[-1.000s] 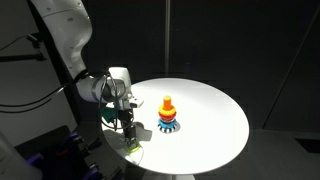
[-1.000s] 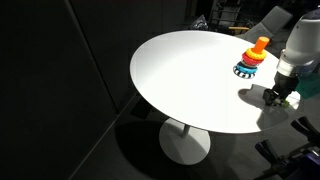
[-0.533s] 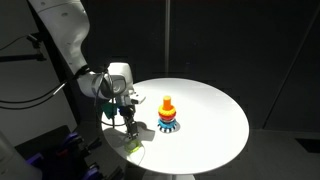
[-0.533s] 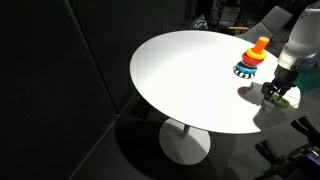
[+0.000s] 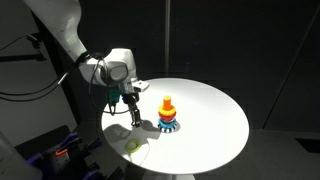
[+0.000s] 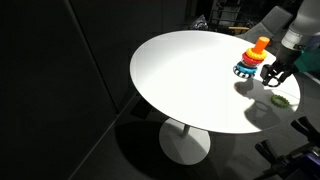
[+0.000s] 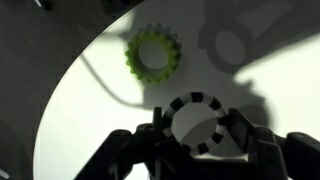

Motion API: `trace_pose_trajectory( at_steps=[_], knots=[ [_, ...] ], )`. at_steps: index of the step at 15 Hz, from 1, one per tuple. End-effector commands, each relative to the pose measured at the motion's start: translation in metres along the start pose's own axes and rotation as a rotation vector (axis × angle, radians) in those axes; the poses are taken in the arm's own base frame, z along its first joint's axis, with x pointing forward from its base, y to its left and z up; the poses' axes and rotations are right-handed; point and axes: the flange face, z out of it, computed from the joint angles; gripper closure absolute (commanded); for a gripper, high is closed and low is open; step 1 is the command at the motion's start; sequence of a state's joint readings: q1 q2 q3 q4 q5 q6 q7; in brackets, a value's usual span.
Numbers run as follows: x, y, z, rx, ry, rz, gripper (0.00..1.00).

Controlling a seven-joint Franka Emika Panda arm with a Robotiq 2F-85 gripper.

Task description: Pick up the black and white ring and put it on the ring holder

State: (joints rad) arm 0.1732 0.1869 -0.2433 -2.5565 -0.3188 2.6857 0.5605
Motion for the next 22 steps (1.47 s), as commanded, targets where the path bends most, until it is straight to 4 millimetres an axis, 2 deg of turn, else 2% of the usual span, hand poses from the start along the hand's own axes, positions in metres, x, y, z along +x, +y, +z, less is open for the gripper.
trace_pose_trajectory(
  at_steps=[1,7,13,22],
  knots=[
    [0.013,0.003,-0.032,0.019,0.001,0.030,0.59],
    [0.035,-0.001,-0.071,0.050,-0.014,0.076,0.59],
    [0.064,0.000,-0.098,0.079,-0.063,0.130,0.59],
    [0.120,0.027,-0.134,0.102,-0.048,0.267,0.59]
  ],
)
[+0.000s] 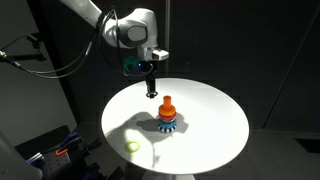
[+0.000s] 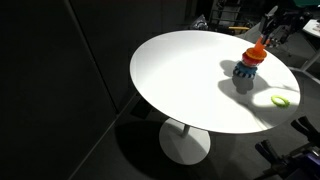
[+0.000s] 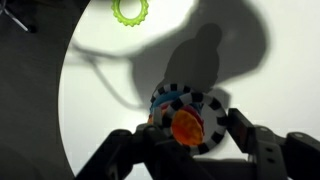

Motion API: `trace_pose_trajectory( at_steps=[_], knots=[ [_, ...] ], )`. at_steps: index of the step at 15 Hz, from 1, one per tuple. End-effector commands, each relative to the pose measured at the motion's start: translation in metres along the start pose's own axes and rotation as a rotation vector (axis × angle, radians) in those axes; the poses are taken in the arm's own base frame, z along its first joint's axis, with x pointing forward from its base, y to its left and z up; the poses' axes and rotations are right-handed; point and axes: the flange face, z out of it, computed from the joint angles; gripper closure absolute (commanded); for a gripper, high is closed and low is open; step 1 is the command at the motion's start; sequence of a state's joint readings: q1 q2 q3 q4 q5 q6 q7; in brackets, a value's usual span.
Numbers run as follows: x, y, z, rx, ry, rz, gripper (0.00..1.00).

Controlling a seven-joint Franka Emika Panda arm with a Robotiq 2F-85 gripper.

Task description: Pick up the black and white ring and put it on the ring holder

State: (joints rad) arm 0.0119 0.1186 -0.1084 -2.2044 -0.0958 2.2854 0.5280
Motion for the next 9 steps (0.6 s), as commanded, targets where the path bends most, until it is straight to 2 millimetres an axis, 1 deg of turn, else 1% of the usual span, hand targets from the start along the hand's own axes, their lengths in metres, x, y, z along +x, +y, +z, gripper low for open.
trace_pose_trajectory(
  at_steps=[1,4,9],
  knots=[
    [0.027,0.003,-0.011,0.017,-0.001,0.056,0.59],
    [0.042,0.006,-0.012,0.037,0.008,0.087,0.59],
    [0.059,0.008,-0.008,0.053,0.012,0.125,0.59]
  ],
)
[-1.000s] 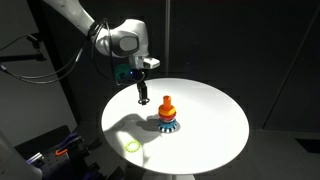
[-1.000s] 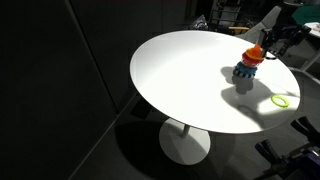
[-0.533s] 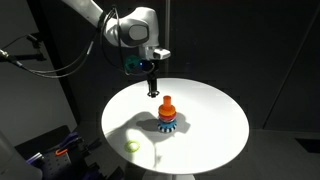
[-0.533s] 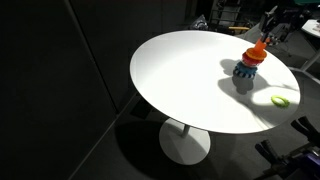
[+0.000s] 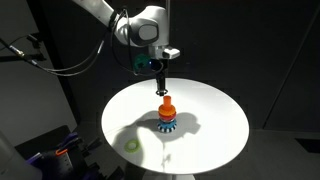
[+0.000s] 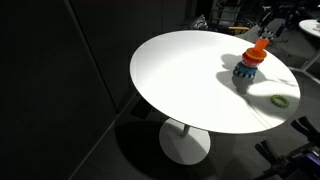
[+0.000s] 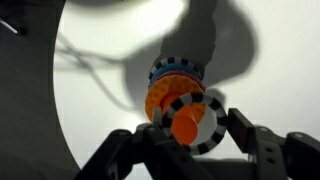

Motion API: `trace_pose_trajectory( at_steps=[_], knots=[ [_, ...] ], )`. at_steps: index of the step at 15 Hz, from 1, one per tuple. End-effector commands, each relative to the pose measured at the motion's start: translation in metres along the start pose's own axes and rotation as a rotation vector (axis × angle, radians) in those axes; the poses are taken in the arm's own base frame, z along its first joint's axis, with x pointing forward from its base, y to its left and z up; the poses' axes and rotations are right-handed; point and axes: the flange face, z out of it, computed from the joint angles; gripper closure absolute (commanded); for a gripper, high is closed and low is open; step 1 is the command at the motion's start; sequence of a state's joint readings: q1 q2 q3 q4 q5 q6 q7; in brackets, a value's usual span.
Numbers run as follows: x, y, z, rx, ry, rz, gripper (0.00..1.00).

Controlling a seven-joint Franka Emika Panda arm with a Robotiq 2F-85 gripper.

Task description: Pick up the black and white ring and put it on the ring holder

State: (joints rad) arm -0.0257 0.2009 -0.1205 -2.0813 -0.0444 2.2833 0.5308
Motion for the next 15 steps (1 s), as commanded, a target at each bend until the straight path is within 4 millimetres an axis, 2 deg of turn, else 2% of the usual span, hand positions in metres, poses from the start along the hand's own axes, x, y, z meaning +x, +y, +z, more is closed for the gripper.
trace_pose_trajectory(
  at_steps=[1,8,15],
  knots=[
    [0.018,-0.001,0.000,0.012,-0.005,0.044,0.59],
    [0.035,0.006,0.013,0.016,-0.022,0.078,0.59],
    [0.035,0.011,0.027,0.036,-0.068,0.099,0.59]
  ],
)
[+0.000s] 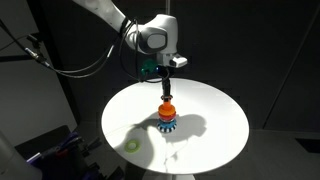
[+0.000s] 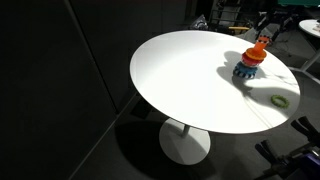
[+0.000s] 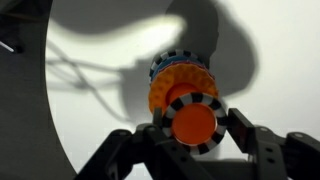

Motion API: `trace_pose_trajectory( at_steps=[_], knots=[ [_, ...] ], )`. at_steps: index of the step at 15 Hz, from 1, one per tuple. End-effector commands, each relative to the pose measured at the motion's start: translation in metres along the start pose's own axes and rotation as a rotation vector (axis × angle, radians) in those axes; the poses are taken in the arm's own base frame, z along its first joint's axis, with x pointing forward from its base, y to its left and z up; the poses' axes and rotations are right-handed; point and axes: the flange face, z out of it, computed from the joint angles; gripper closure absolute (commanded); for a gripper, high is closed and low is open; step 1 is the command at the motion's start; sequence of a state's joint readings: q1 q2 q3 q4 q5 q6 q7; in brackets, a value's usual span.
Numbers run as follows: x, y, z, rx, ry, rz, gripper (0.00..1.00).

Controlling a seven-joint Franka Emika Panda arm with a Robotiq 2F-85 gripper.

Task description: Pick up the black and white ring and put it on the ring holder

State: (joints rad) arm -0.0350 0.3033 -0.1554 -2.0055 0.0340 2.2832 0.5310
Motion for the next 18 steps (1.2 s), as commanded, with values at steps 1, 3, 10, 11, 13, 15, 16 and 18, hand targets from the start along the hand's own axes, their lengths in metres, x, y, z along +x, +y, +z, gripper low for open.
trace_pose_trajectory(
  at_steps=[1,3,10,11,13,15,16,18],
  knots=[
    [0.006,0.002,0.001,0.018,-0.032,0.010,0.59],
    [0.006,0.003,0.002,0.024,-0.042,0.012,0.59],
    [-0.008,0.009,-0.002,0.011,-0.098,-0.031,0.00],
    [-0.012,0.011,-0.003,0.002,-0.112,-0.049,0.00],
    [-0.019,0.014,-0.006,-0.014,-0.138,-0.076,0.00],
    [-0.028,0.016,-0.010,-0.025,-0.163,-0.110,0.00],
    [-0.033,0.018,-0.013,-0.030,-0.172,-0.131,0.00],
    [-0.042,0.020,-0.019,-0.041,-0.187,-0.166,0.00]
  ],
)
